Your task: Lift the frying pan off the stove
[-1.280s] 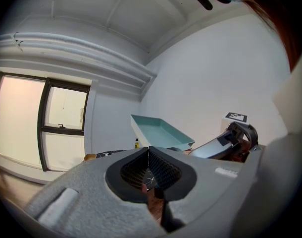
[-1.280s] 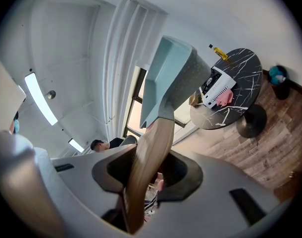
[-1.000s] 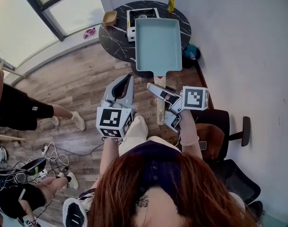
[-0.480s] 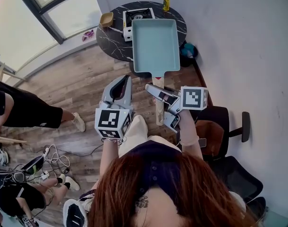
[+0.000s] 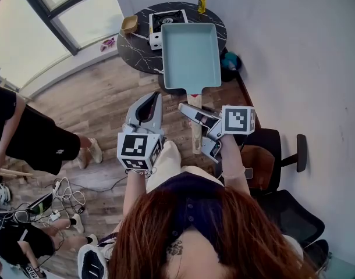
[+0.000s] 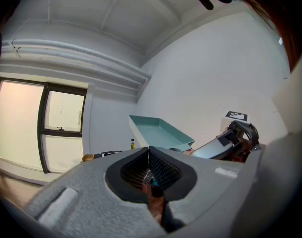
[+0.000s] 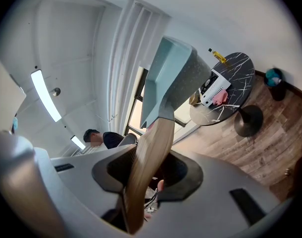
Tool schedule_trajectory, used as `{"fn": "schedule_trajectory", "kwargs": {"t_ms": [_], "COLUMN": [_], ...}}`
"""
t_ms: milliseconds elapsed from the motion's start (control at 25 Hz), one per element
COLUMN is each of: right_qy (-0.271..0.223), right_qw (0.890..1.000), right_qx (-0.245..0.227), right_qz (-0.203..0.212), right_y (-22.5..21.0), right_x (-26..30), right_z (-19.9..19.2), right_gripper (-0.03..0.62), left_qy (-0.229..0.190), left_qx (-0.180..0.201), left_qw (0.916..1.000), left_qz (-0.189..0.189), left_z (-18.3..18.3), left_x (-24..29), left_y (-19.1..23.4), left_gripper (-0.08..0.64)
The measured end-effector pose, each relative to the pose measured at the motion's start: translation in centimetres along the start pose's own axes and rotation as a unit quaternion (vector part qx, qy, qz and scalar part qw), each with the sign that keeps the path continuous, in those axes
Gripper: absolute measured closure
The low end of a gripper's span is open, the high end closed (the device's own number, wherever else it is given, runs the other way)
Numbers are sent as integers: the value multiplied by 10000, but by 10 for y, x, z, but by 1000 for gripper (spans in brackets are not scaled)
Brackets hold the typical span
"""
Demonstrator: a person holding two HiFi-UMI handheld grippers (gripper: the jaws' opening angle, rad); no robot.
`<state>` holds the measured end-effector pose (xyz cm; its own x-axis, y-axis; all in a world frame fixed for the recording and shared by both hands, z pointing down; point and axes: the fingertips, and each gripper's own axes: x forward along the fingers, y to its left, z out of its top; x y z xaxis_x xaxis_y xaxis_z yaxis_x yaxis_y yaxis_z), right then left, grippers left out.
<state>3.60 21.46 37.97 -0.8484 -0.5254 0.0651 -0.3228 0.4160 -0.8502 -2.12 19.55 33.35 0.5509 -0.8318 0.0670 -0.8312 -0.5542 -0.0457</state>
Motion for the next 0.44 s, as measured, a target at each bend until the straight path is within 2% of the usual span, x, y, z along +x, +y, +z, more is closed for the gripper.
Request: {"fn": "schedule_trajectory", "kwargs": {"t_ms": [200,440], "right_qy": [-17,-9], "right_qw": [10000,9999], "right_qx": [-54,107], "right_qz": [61,-126], "right_y": [3,-8], "right_x": [-4,-12], "right_z": [0,-2], "right_gripper": [446,446], "left_qy": [-18,22], "left_qx": [2,26], "left_qw": [10000,10000], "left_qz": [-20,-48], "left_z": [1,0], "left_x": [0,4], "left_y": [-5,-12], "left_gripper": [548,548]}}
